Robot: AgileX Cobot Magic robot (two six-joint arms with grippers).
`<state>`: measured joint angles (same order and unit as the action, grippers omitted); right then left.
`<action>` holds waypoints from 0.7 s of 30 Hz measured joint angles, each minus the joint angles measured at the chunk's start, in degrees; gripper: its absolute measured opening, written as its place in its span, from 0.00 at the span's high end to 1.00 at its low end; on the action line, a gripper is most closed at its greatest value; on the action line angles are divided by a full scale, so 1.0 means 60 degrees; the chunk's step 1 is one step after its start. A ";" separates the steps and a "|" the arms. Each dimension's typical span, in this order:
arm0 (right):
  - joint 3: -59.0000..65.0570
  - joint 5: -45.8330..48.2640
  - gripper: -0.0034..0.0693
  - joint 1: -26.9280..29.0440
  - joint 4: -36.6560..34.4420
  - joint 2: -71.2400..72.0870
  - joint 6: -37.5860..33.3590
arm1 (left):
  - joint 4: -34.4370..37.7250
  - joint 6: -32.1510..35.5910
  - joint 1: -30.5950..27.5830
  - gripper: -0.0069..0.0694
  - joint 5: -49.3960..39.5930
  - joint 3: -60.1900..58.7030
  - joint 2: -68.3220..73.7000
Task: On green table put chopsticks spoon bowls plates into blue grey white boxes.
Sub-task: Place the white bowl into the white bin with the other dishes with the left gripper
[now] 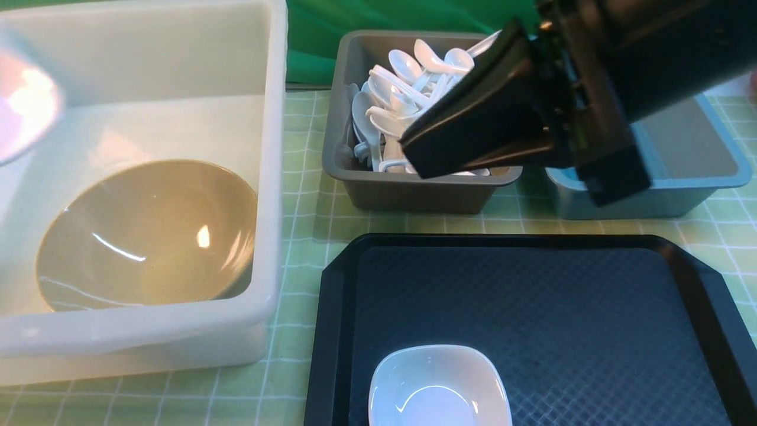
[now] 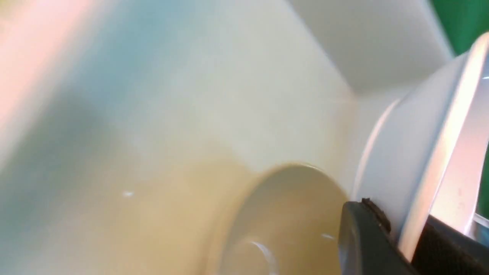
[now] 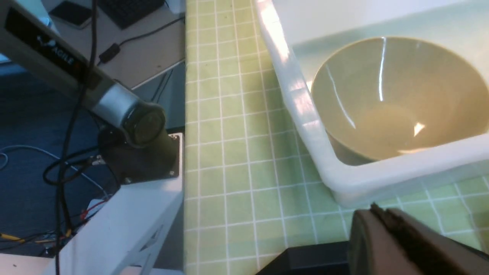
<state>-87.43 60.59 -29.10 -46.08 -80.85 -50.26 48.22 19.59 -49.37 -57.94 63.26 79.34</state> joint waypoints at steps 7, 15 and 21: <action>0.0000 -0.0011 0.92 0.0000 0.0000 -0.0096 -0.0157 | -0.3190 -0.2197 0.0170 0.89 0.0164 0.0793 0.1326; 0.0000 -0.0054 0.92 0.0000 -0.0028 -0.0096 -0.0341 | -0.6541 -0.4304 0.1669 0.89 0.0103 0.0815 0.2043; 0.0000 -0.0005 0.92 0.0000 -0.0028 -0.0096 -0.0341 | -0.7816 -0.5680 0.2456 0.88 0.0109 0.0815 0.2082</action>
<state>-87.43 60.55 -29.10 -46.24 -81.43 -52.30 1.32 -14.49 -34.64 -57.28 68.15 91.84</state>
